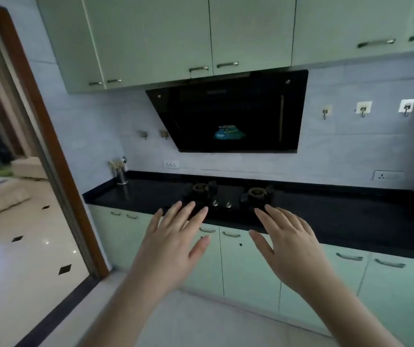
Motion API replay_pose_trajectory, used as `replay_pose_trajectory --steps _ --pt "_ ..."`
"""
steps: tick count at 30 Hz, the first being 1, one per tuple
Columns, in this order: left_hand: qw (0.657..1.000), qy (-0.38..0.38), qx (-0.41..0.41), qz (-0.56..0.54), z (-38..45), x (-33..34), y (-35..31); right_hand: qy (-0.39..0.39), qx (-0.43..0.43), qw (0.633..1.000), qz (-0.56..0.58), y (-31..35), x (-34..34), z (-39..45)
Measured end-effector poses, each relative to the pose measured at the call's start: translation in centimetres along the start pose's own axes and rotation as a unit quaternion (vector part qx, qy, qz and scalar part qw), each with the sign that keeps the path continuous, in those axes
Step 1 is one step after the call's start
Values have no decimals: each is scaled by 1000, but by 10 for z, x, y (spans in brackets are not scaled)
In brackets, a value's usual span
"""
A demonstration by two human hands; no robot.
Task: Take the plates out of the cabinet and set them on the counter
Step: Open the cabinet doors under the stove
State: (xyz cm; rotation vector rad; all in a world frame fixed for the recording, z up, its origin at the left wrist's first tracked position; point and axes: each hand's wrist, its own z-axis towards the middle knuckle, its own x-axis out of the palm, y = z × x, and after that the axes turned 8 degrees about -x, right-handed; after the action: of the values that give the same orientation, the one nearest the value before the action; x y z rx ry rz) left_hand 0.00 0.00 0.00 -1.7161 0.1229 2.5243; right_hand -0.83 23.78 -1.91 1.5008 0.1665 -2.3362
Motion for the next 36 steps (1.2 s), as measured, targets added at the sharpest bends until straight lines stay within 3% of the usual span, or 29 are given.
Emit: replay_pose_trajectory --steps 11,18,24,36 --pt "999 -9 -29 -17 87 73 87 20 -72 997 -35 61 75 116" --pt "999 -23 19 -38 131 104 125 13 -33 999 -27 66 123 169" --pt "998 -13 31 -48 200 145 137 51 -1 998 -20 26 169 197" --pt "995 63 46 -55 294 255 99 101 67 992 29 -93 253 255"
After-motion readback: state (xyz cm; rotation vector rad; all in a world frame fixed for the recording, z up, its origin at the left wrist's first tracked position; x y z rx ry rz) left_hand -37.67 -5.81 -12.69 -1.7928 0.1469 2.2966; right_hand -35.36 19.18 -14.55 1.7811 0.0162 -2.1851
